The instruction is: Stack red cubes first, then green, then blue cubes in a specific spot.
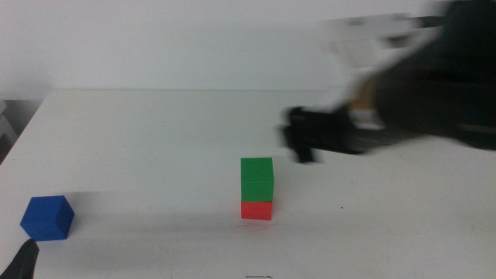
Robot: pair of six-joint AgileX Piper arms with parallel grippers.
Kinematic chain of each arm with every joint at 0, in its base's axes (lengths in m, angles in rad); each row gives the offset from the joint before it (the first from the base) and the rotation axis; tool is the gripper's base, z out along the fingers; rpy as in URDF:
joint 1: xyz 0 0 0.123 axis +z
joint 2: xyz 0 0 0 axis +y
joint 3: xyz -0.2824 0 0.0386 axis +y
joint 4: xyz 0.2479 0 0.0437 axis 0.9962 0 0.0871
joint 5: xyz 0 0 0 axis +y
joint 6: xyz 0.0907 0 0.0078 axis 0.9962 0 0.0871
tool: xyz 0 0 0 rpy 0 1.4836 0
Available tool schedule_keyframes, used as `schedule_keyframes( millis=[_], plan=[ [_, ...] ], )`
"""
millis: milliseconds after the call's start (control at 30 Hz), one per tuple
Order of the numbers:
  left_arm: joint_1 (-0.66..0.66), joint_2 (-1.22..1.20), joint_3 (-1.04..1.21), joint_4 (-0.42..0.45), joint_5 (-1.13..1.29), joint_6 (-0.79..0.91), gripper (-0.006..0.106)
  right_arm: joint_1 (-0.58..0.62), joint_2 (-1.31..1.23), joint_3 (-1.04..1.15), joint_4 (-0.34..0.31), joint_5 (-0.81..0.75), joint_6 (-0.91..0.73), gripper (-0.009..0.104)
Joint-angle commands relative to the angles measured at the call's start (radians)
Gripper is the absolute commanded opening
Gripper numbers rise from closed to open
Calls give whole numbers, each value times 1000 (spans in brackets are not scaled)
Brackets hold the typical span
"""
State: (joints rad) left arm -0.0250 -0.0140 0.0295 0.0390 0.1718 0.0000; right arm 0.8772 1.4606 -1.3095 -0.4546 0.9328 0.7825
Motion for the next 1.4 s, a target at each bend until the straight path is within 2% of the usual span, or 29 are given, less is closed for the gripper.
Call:
schedule_keyframes(
  millis=[0,167,267,467,667,867,1367],
  plan=[
    [-1,-19,-3,-6,-76,-6,90,-38,-176,78,20,-86,-127,85],
    [-1,-19,-3,-6,-76,-6,90,-118,-456,254,201,-135,-447,85],
    [-1,-19,-3,-6,-76,-6,90,-143,-600,312,291,-130,-580,85],
    [-1,-19,-3,-6,-76,-6,90,-144,-837,380,373,-111,-660,85],
    [-1,-19,-3,-6,-76,-6,90,-144,-968,396,419,-65,-725,85],
    [-1,-19,-3,-6,-76,-6,90,-144,-975,396,460,-56,-777,85],
    [-1,-19,-3,-6,-76,-6,90,-144,-975,403,419,-83,-783,85]
  ],
)
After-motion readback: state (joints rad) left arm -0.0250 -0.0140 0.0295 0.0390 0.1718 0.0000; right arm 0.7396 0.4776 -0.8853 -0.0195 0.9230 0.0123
